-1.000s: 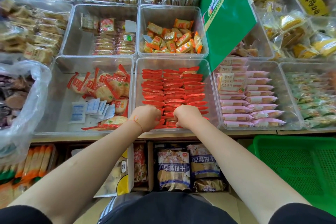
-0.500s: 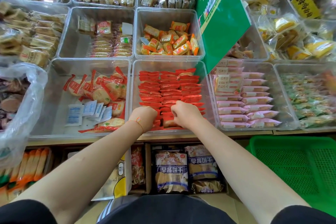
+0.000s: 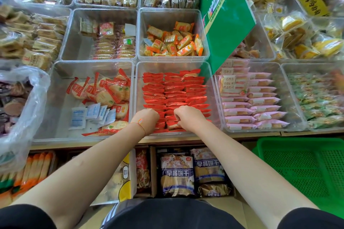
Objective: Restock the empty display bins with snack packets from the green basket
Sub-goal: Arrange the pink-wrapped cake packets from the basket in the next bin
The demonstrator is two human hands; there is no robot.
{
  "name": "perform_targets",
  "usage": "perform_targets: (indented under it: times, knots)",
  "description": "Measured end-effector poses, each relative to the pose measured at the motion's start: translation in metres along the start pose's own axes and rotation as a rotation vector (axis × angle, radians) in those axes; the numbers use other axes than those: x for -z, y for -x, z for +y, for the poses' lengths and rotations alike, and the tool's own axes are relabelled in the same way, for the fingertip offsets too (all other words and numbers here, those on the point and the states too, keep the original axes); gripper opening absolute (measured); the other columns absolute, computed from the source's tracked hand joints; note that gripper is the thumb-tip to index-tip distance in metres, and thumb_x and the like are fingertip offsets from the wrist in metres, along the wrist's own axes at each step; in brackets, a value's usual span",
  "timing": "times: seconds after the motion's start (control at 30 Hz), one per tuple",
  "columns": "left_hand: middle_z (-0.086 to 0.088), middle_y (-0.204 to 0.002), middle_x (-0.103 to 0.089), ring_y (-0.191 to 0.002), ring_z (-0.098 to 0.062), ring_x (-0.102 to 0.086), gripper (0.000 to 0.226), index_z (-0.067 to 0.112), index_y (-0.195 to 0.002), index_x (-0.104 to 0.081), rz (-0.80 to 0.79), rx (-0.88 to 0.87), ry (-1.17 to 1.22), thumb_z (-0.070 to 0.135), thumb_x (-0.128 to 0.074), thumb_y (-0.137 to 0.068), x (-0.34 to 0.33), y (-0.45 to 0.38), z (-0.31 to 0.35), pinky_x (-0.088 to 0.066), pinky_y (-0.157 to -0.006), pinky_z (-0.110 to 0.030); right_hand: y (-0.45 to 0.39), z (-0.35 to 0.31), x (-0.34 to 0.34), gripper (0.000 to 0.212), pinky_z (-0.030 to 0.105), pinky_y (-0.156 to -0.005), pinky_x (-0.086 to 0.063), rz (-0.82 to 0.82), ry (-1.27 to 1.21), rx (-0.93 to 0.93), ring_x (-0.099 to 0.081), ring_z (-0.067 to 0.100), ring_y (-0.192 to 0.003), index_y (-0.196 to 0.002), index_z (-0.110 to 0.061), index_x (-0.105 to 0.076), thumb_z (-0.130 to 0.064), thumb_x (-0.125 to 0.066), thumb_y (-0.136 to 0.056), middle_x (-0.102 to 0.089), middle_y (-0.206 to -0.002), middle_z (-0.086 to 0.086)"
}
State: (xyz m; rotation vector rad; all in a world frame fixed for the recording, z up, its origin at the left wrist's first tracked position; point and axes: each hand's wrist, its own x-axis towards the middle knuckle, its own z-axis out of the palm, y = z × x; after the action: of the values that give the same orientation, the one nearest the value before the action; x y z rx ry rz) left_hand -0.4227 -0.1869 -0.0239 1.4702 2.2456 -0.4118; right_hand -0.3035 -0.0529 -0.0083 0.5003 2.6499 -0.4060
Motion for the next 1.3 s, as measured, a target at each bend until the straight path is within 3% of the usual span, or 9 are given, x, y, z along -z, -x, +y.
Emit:
perform_targets:
  times: [0.23, 0.4, 0.7, 0.87, 0.97, 1.03, 1.17, 1.3]
  knots:
    - [-0.005, -0.096, -0.066, -0.091, -0.026, -0.064, 0.016, 0.011, -0.096, -0.067, -0.011, -0.023, 0.115, 0.016, -0.056, -0.086, -0.005, -0.001, -0.008, -0.054, -0.073, -0.034, -0.001, -0.003, -0.001, 0.019, 0.034, -0.064, -0.040, -0.017, 0.019, -0.044, -0.060, 0.028, -0.086, -0.085, -0.016, -0.051, 0.002, -0.053, -0.089, -0.062, -0.097, 0.005]
    - [-0.003, -0.106, -0.064, -0.096, -0.025, -0.062, 0.018, 0.016, -0.104, -0.065, -0.009, -0.043, 0.085, 0.017, -0.058, -0.088, -0.007, -0.003, -0.008, -0.051, -0.073, -0.033, -0.002, -0.005, -0.002, 0.023, 0.033, -0.063, -0.038, -0.034, 0.040, -0.039, -0.058, 0.027, -0.085, -0.086, -0.019, -0.050, 0.005, -0.051, -0.088, -0.061, -0.097, 0.003]
    - [0.002, -0.087, -0.060, -0.079, -0.022, -0.060, 0.009, 0.017, -0.091, -0.061, -0.035, 0.008, -0.113, 0.013, -0.052, -0.092, 0.005, -0.010, 0.008, -0.045, -0.063, -0.031, -0.009, -0.013, -0.001, 0.019, 0.032, -0.067, -0.042, -0.126, 0.232, -0.052, -0.062, 0.025, -0.092, -0.099, -0.018, -0.066, -0.003, -0.056, -0.091, -0.064, -0.101, 0.001]
    - [0.003, -0.096, -0.066, -0.085, -0.022, -0.063, 0.017, 0.020, -0.098, -0.065, -0.024, -0.006, -0.114, 0.016, -0.049, -0.095, 0.006, -0.010, 0.012, -0.044, -0.065, -0.030, -0.014, -0.017, 0.001, 0.019, 0.031, -0.064, -0.040, -0.098, 0.240, -0.083, -0.055, 0.023, -0.078, -0.083, -0.019, -0.058, -0.002, -0.054, -0.089, -0.063, -0.092, 0.000]
    - [0.003, -0.100, -0.067, -0.086, -0.022, -0.063, 0.018, 0.023, -0.099, -0.067, -0.046, 0.002, -0.051, 0.019, -0.051, -0.093, 0.007, -0.010, 0.004, -0.045, -0.064, -0.031, -0.014, -0.017, 0.003, 0.020, 0.031, -0.064, -0.041, -0.136, 0.244, -0.085, -0.054, 0.023, -0.077, -0.084, -0.019, -0.058, 0.000, -0.054, -0.089, -0.058, -0.087, -0.001]
    - [0.003, -0.099, -0.068, -0.088, -0.022, -0.065, 0.021, 0.024, -0.098, -0.071, 0.026, 0.019, 0.036, 0.022, -0.051, -0.091, 0.005, -0.004, -0.008, -0.050, -0.063, -0.031, -0.013, -0.012, 0.003, 0.017, 0.031, -0.061, -0.040, -0.138, 0.243, -0.092, -0.053, 0.022, -0.075, -0.083, -0.019, -0.056, -0.005, -0.056, -0.092, -0.058, -0.087, -0.002]
    - [0.001, -0.099, -0.062, -0.096, -0.022, -0.059, 0.024, 0.019, -0.101, -0.069, 0.290, -0.044, 0.096, 0.029, -0.048, -0.092, -0.008, 0.006, -0.021, -0.050, -0.072, -0.033, -0.008, -0.003, 0.006, 0.008, 0.032, -0.063, -0.041, -0.038, 0.181, -0.120, -0.057, 0.026, -0.078, -0.086, -0.018, -0.058, -0.015, -0.058, -0.093, -0.058, -0.086, -0.001]
    - [0.004, -0.114, -0.063, -0.109, -0.020, -0.055, 0.033, 0.026, -0.113, -0.068, 0.184, -0.099, -0.018, 0.037, -0.045, -0.093, -0.015, 0.003, -0.022, -0.037, -0.095, -0.036, -0.012, -0.009, -0.001, 0.009, 0.034, -0.065, -0.042, 0.140, 0.030, -0.051, -0.060, 0.026, -0.088, -0.103, -0.016, -0.059, -0.020, -0.056, -0.095, -0.059, -0.101, 0.002]
